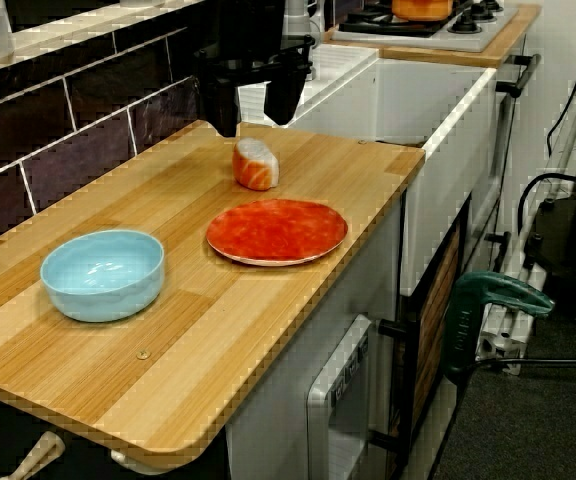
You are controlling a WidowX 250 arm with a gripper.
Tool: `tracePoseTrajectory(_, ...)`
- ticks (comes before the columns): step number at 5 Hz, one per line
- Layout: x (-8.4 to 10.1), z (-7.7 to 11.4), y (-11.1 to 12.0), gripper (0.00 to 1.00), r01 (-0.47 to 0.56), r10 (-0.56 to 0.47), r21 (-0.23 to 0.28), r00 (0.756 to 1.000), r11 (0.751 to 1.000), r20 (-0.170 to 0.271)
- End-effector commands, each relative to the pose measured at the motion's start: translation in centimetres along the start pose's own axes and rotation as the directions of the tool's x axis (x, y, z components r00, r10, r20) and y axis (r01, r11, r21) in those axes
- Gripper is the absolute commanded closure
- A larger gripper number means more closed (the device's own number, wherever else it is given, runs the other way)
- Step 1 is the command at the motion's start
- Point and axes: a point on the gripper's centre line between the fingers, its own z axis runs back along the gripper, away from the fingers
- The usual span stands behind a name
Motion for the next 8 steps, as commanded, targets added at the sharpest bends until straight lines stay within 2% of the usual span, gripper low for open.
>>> tracePoseTrajectory(1,1.29,-0.89,0.37,0.0,0.053,-0.058,0.088,0.997,0.995,0.058)
tracePoseTrajectory(3,1.63,-1.21,0.84,0.0,0.062,-0.068,0.101,0.996,0.993,0.055)
tracePoseTrajectory(6,1.28,-0.29,1.06,0.0,0.063,-0.067,0.083,0.997,0.995,0.046)
tracePoseTrajectory(8,1.0,-1.06,0.36,0.0,0.064,-0.067,0.098,0.997,0.993,0.033)
